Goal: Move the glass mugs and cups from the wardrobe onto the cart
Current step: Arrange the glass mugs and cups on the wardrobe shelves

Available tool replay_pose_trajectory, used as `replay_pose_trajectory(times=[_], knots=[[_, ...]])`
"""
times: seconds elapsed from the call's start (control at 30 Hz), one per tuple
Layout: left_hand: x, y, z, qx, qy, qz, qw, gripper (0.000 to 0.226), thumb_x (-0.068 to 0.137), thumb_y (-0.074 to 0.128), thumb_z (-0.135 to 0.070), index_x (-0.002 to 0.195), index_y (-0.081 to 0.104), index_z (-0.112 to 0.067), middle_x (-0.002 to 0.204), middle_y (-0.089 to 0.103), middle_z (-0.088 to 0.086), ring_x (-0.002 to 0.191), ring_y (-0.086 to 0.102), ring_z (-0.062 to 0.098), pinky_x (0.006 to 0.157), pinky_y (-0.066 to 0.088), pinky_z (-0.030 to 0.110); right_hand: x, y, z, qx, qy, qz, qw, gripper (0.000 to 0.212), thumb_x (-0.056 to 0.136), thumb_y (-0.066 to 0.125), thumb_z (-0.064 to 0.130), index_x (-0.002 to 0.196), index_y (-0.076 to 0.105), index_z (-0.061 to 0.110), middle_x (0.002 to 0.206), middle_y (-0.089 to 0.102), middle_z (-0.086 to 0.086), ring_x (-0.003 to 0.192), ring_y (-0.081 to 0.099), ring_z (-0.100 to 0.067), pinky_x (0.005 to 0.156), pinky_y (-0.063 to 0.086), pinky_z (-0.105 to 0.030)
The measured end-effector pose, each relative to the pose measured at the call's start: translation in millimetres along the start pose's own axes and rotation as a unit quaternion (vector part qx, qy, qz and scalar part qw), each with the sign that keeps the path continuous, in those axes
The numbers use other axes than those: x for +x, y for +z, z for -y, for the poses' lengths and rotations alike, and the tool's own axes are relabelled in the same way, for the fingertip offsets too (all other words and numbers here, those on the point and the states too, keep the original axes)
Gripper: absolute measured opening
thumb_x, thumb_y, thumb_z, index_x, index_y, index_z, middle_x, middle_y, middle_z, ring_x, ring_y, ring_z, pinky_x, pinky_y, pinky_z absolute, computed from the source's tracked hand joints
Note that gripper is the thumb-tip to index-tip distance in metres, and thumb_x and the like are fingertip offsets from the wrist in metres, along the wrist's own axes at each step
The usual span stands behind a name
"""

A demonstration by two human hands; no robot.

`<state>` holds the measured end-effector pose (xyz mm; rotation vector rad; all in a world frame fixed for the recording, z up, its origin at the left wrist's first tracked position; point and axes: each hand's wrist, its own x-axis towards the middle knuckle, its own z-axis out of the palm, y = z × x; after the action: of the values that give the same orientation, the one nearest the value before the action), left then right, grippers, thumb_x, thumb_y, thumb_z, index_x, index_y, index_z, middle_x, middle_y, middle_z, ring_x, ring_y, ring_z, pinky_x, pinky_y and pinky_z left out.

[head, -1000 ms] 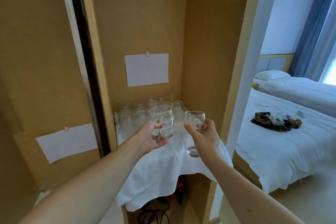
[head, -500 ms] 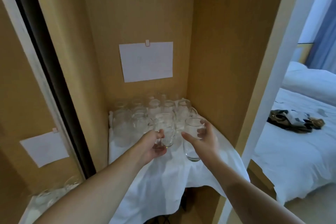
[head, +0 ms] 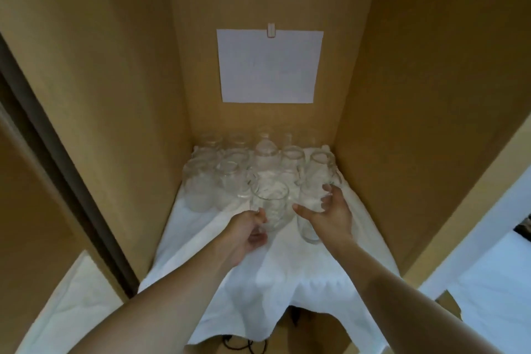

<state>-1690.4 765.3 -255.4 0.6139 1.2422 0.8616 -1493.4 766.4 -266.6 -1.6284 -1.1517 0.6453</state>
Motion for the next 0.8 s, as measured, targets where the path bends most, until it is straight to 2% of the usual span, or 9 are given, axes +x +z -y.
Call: replay_pose_trajectory(times=[0.13,0.23,0.33,0.43,0.47,0.53,0.63,0.67,0.8], knots=[[-2.4,8.0,0.4,0.038,-0.003,-0.007,0.999,0.007,0.095,0.059,-0.014,0.093,0.065,-0.011,0.092,0.059,0.014,0.083,0.056,0.028,0.079,0.052,0.036,22.4,4.8,-12.4,0.03,-0.028,0.011,0.999,0.087,0.056,0.096,0.047,0.129,0.051,0.032,0.122,0.059,-0.003,0.112,0.058,-0.017,0.097,0.051,-0.036],[-5.1,10.3,0.0,0.103,-0.004,-0.001,0.995,0.012,0.095,0.065,-0.024,0.097,0.066,-0.013,0.09,0.061,0.012,0.084,0.06,0.028,0.081,0.052,0.036,30.6,6.7,-23.8,0.044,-0.029,0.038,0.998,0.088,0.059,0.096,0.044,0.133,0.048,0.035,0.123,0.058,0.002,0.113,0.057,-0.013,0.098,0.05,-0.033],[-7.4,3.3,4.2,0.131,-0.012,0.005,0.991,0.03,0.088,0.077,-0.031,0.103,0.068,-0.007,0.096,0.07,0.014,0.09,0.069,0.029,0.082,0.058,0.037,29.9,3.5,-48.7,0.051,-0.014,0.114,0.992,0.104,0.063,0.096,0.027,0.148,0.037,0.033,0.131,0.053,0.009,0.12,0.051,-0.009,0.099,0.046,-0.024],[-7.1,-8.5,12.4,0.144,-0.009,0.002,0.989,0.063,0.072,0.091,-0.031,0.123,0.059,-0.014,0.106,0.075,0.012,0.096,0.073,0.027,0.081,0.06,0.036,25.7,-1.2,-78.0,-0.01,-0.006,0.156,0.988,0.101,0.07,0.091,0.013,0.152,0.035,0.027,0.132,0.054,0.007,0.116,0.055,-0.016,0.073,0.044,-0.004],[-5.8,-11.7,13.9,0.14,-0.001,-0.014,0.99,0.077,0.068,0.095,-0.03,0.13,0.051,-0.019,0.108,0.076,0.01,0.094,0.073,0.027,0.079,0.061,0.036,25.6,-2.7,-82.0,-0.024,-0.012,0.156,0.987,0.097,0.071,0.09,0.012,0.151,0.036,0.025,0.135,0.055,0.004,0.115,0.057,-0.018,0.072,0.044,-0.004],[-3.9,-17.9,13.8,0.107,0.026,-0.05,0.993,0.089,0.065,0.093,-0.032,0.138,0.043,-0.028,0.11,0.074,0.008,0.09,0.07,0.024,0.077,0.061,0.035,28.8,-2.7,-85.5,-0.027,-0.019,0.161,0.986,0.096,0.07,0.09,0.012,0.15,0.038,0.023,0.139,0.056,0.0,0.121,0.056,-0.022,0.087,0.046,-0.019],[1.6,-28.9,8.0,0.021,0.082,-0.064,0.994,0.077,0.075,0.088,-0.016,0.141,0.049,-0.024,0.118,0.071,0.01,0.098,0.068,0.024,0.089,0.058,0.038,29.5,-2.7,-83.6,-0.017,-0.018,0.159,0.987,0.102,0.065,0.094,0.02,0.151,0.038,0.022,0.138,0.057,0.002,0.124,0.055,-0.02,0.097,0.046,-0.028],[4.1,-28.7,4.9,0.018,0.098,-0.06,0.993,0.083,0.068,0.088,-0.007,0.141,0.05,-0.021,0.122,0.069,0.013,0.101,0.067,0.025,0.092,0.055,0.039,28.7,-2.7,-82.4,-0.012,-0.018,0.156,0.987,0.104,0.063,0.096,0.024,0.15,0.038,0.023,0.136,0.057,0.003,0.123,0.055,-0.018,0.099,0.046,-0.029],[18.6,-2.4,-5.0,0.146,0.134,-0.035,0.98,0.095,0.053,0.08,0.011,0.139,0.051,-0.015,0.132,0.063,0.015,0.117,0.063,0.031,0.099,0.053,0.047,26.7,-1.4,-80.5,0.001,-0.005,0.153,0.988,0.097,0.064,0.095,0.036,0.146,0.043,0.027,0.13,0.057,0.012,0.119,0.054,-0.01,0.095,0.043,-0.022]])
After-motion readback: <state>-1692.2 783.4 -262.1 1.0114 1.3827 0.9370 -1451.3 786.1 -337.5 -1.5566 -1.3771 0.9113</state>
